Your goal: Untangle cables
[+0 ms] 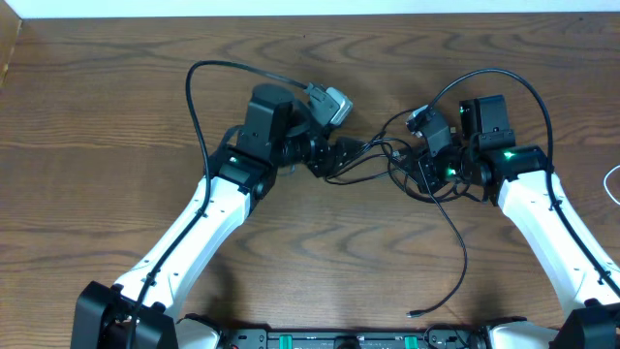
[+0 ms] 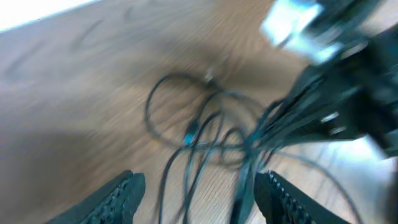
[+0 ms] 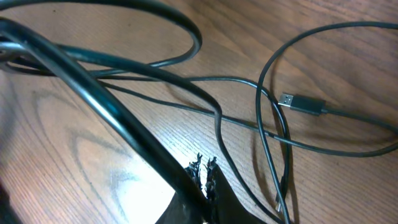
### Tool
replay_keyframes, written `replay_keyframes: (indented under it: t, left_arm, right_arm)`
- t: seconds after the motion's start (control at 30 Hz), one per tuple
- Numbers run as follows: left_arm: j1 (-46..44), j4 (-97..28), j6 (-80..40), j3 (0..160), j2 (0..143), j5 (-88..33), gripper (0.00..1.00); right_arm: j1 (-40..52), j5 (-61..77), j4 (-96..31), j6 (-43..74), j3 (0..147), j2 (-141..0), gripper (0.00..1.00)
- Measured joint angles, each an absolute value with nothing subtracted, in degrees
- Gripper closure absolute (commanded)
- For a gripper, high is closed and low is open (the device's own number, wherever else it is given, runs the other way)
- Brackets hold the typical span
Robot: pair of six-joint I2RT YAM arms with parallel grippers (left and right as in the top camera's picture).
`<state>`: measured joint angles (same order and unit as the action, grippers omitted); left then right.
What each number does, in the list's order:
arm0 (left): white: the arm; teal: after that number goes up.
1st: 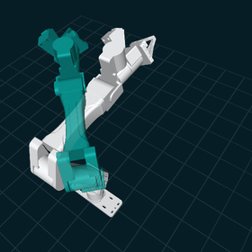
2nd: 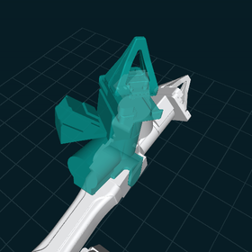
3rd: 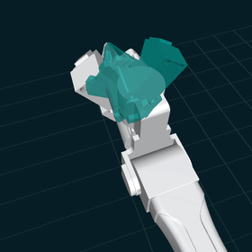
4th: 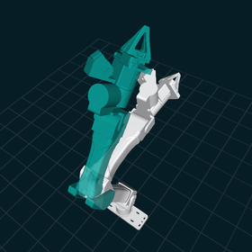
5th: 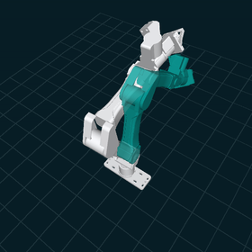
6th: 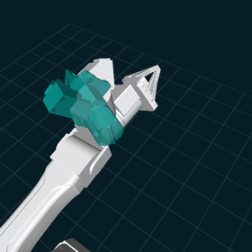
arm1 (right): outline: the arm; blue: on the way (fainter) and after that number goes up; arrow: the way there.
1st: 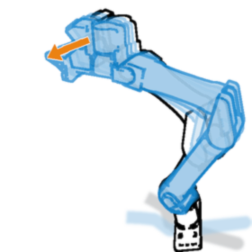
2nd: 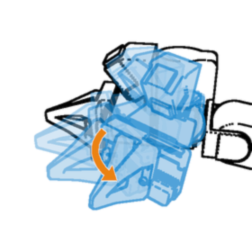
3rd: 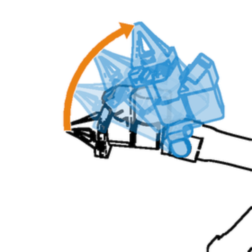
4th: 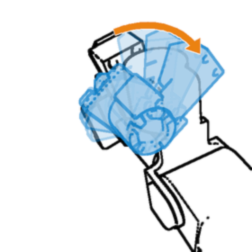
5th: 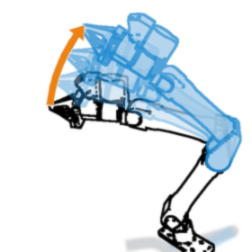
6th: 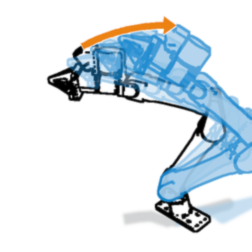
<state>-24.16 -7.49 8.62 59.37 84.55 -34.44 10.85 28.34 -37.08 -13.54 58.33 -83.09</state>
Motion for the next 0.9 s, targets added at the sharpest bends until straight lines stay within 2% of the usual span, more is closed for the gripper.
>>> replay_keyframes:
  t: [0.17, 0.4, 0.47, 0.6, 0.67, 0.7, 0.77, 0.87, 0.9]
  left_arm:
    - [-24.16, -12.29, 9.28, 59.37, 84.55, -28.51, 0.37]
    - [-24.84, -12.64, 9.89, 59.37, 85.21, -26.57, 0.37]
    - [-26.13, -12.71, 10.11, 59.37, 86.17, -26.61, 0.41]
    - [-29.78, -14.90, 10.55, 59.37, 88.58, -26.59, 0.65]
    - [-31.48, -16.36, 10.68, 59.37, 89.60, -26.63, 0.69]
    - [-32.18, -17.04, 10.59, 59.37, 89.93, -26.61, 0.68]
    - [-32.75, -18.57, 10.55, 59.37, 90.24, -26.61, 0.68]
    - [-32.67, -19.14, 10.55, 59.37, 90.30, -26.57, 0.68]
    - [-32.67, -19.14, 10.52, 59.37, 90.30, -26.57, 0.69]
  right_arm:
    - [10.85, 28.47, -37.10, -13.69, 58.33, -83.09, 0.99]
    - [10.85, 28.93, -37.12, -13.69, 58.33, -83.09, 0.99]
    - [10.85, 28.93, -37.15, -13.72, 58.33, -83.09, 0.99]
    - [10.85, 27.51, -38.09, -14.48, 58.33, -83.09, 0.99]
    - [10.85, 26.57, -38.52, -14.92, 58.33, -83.48, 0.98]
    - [10.85, 26.33, -38.63, -15.07, 58.33, -83.79, 0.95]
    - [10.85, 25.93, -39.29, -15.40, 58.33, -85.54, 0.80]
    - [10.85, 25.71, -39.44, -15.88, 58.33, -89.10, 0.73]
    - [10.85, 25.65, -39.46, -15.75, 58.33, -90.37, 0.64]
